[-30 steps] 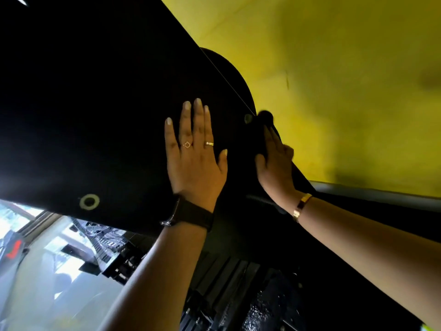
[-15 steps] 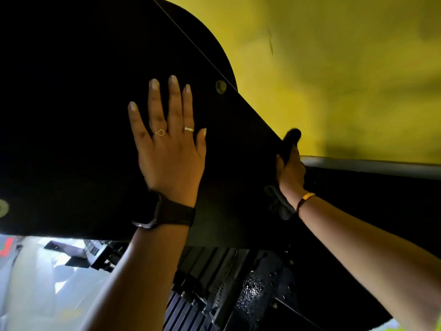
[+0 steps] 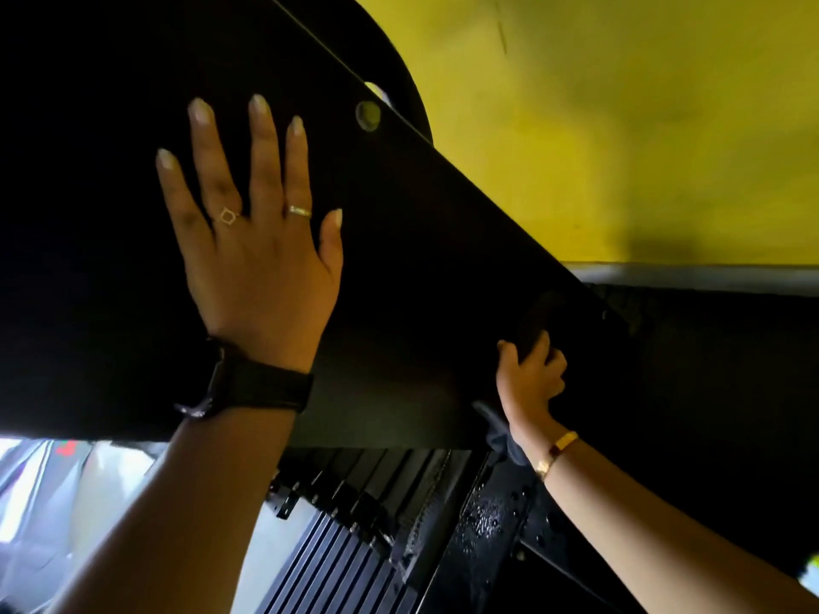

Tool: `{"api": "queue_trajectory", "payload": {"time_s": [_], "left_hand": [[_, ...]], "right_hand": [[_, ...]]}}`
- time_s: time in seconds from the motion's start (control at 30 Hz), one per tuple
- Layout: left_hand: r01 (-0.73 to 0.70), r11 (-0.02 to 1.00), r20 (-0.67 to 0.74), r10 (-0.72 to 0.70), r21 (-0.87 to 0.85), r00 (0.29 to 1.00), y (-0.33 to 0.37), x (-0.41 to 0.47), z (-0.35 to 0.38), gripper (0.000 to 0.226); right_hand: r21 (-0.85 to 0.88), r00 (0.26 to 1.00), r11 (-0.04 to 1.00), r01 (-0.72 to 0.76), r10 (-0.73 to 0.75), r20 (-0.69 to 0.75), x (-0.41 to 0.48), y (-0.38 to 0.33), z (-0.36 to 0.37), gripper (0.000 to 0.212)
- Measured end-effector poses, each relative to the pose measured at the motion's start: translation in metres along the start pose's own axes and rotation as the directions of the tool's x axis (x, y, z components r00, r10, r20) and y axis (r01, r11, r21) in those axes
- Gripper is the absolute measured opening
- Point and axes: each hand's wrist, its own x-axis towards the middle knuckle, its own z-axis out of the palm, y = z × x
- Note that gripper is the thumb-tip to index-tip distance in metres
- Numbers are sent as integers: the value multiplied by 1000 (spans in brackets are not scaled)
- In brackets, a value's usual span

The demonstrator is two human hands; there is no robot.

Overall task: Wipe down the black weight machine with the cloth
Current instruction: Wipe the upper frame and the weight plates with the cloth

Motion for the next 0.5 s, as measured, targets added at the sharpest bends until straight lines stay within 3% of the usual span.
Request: {"api": "queue_trajectory", "payload": {"time_s": [0.1,0.2,0.23,0.3,0.37,0.43,0.5], "left_hand": [[10,1000,15,-10,1,1000,1,1,0,63],[4,1000,28,-4,3,1000,3,-1,-1,63],[-2,1000,37,2,3,999,3,-1,-3,63],[-29,1000,60,28,11,998,3,-1,-3,64],[-74,997,85,72,21,994,3,-3,-3,66],[-116,993,98,112,34,989,3,-6,-1,66],[-126,992,104,122,30,987,7,-9,0,66]], "right_hand": [[-35,1000,999,16,-15,27,-18,-29,-3,66],[-24,957,959,282,-280,73,-58,-55,0,73],[17,900,904,427,-427,85,-75,-59,1,75],[46,716,725,688,-687,121,-109,-58,4,76],[-3,534,542,841,-827,176,-126,-43,7,69],[-2,454,461,888,-874,172,-122,-23,11,60],[68,469,482,873,-870,150,-105,-4,14,50]]}}
